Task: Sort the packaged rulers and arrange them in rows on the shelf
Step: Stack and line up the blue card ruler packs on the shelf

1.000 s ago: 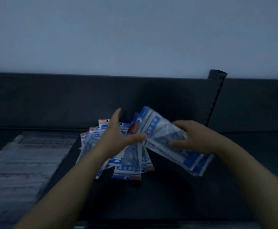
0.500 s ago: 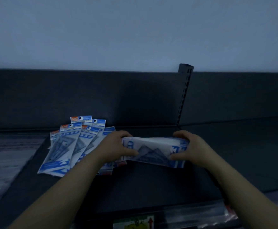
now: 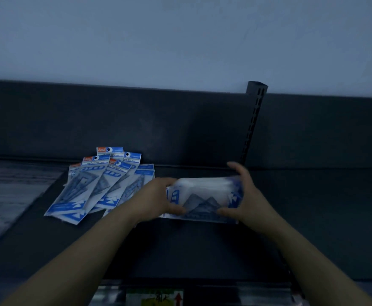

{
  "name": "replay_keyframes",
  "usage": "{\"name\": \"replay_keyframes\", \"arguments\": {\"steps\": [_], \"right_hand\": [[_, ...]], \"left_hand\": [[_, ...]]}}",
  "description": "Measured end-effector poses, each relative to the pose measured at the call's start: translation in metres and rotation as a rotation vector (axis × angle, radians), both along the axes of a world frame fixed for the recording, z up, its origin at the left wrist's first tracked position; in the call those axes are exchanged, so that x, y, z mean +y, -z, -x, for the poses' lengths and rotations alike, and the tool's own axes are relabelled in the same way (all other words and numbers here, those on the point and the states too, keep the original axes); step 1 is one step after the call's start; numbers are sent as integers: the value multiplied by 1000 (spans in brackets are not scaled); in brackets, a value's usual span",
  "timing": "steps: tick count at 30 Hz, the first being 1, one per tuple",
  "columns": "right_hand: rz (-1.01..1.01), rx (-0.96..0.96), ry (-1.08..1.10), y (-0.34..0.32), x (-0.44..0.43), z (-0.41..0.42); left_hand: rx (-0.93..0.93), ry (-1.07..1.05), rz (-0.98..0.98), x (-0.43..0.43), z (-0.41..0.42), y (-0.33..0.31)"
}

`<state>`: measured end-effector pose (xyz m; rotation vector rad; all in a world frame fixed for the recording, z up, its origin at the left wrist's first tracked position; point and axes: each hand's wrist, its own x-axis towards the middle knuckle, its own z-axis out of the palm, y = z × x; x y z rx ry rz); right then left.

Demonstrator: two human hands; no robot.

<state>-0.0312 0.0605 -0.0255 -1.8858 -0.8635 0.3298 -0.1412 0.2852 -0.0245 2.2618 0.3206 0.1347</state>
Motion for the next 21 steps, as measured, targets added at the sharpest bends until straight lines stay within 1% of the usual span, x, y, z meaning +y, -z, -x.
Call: {"name": "replay_keyframes", "arguments": {"steps": [2,4,8,11,14,16,17,19,21], "right_hand": [[53,31,-35,6,-4,2],[47,40,-1,6,-3,-4],[91,35,52,-5,13,-38],[112,75,64,-9,32,-65],[164,82,81,-11,47,-88],[271,64,41,-14,54,-99],[361,30,15,-15,56,-103],[574,-109,-5,-20,60,-108],[712,-251,-30,-26,65,-108]], "left_hand": [[54,-14,11,0,0,3],[55,-13,3,0,-4,1],[-7,-37,-52,7,-31,-14],[24,-72,-19,18,-58,-19],[63,-68,-54,31,-80,-22],[110,-45,-127,39,-93,-23],[144,-28,-189,42,-96,-24],[214,0,-352,46,-102,-27],[233,18,-497,47,-106,-30]]}}
